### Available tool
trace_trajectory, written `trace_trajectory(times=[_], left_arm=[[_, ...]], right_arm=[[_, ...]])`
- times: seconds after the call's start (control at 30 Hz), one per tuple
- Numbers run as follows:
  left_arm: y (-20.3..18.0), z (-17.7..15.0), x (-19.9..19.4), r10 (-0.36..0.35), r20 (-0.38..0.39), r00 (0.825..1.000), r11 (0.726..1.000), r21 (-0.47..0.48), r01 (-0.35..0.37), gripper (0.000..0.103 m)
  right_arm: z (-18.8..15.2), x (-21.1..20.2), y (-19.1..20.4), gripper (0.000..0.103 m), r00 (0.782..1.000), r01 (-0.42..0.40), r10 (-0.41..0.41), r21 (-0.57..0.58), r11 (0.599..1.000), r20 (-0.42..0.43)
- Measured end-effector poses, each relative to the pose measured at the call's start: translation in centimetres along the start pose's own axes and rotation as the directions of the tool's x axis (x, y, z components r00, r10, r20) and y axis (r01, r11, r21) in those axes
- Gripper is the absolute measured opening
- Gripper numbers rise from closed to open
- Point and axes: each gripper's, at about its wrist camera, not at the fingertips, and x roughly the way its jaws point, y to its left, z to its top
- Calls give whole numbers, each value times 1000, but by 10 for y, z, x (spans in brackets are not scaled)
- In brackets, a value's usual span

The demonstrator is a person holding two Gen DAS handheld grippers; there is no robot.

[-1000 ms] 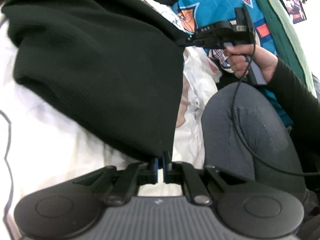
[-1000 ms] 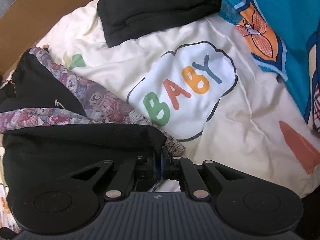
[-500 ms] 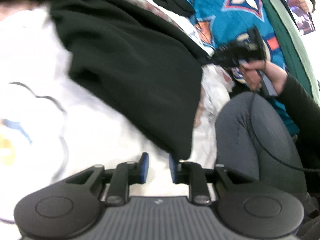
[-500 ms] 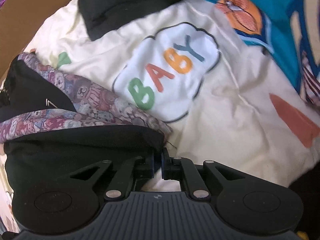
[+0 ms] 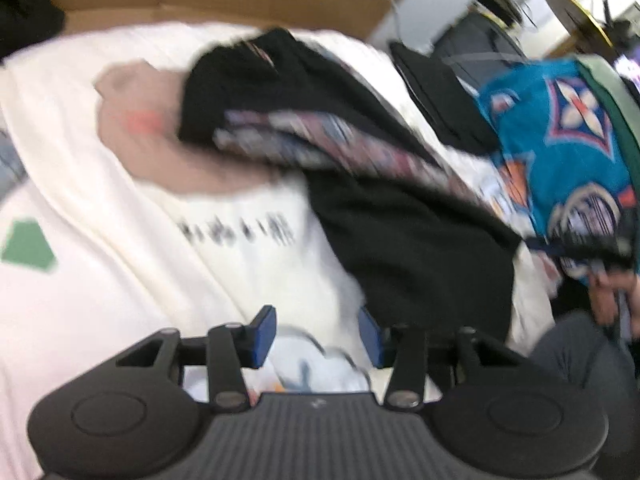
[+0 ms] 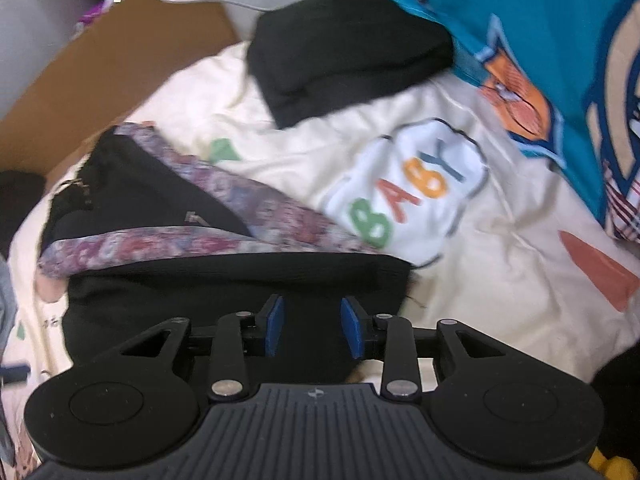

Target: Fold clothes

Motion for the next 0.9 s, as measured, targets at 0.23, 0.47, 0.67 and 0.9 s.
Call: trace_trajectory(times=[0.23,0.47,0.67,0.9], left_arm=[[22,59,20,20,72,997,973,-231,-3,51],[23,82,51,55,99,993,930,-367,-15,49],[29,80,70,68,125,990,892,-451,-5,49],[22,62,79,89,184,979,886,-464,7,45]], right_arm=[[-11,-3,37,52,980,-158,170,-105,982,108],[-13,7,58,54,952,-214,246,-178,961,182],[-10,18,72,53,937,-212,276,-282,936,212],[-6,34,91,54,914,-282,365,-369,886,177]])
